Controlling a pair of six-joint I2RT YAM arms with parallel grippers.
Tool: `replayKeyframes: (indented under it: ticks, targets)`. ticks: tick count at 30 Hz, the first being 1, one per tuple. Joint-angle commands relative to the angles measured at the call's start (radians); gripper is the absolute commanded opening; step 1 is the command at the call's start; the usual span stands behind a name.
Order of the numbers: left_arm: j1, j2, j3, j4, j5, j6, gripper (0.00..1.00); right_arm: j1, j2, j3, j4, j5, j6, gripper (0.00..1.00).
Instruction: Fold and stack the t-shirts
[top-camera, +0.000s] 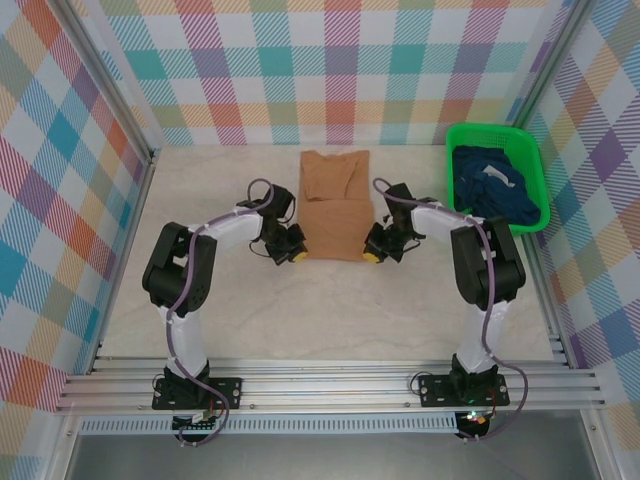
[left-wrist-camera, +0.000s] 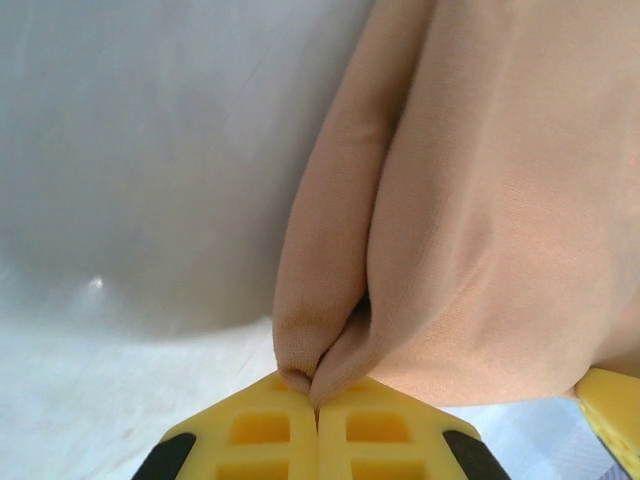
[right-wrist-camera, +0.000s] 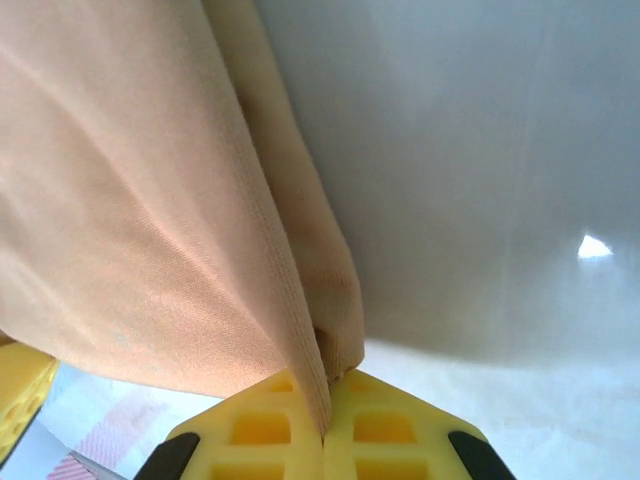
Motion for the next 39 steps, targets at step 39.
replayKeyframes:
  ticks: [39]
  targets:
    - [0.094,-0.407,-0.109,-0.093,0.322,-0.327,0.0,-0.017,-0.235,0.136,-0.282,-0.409,0.228,0.0]
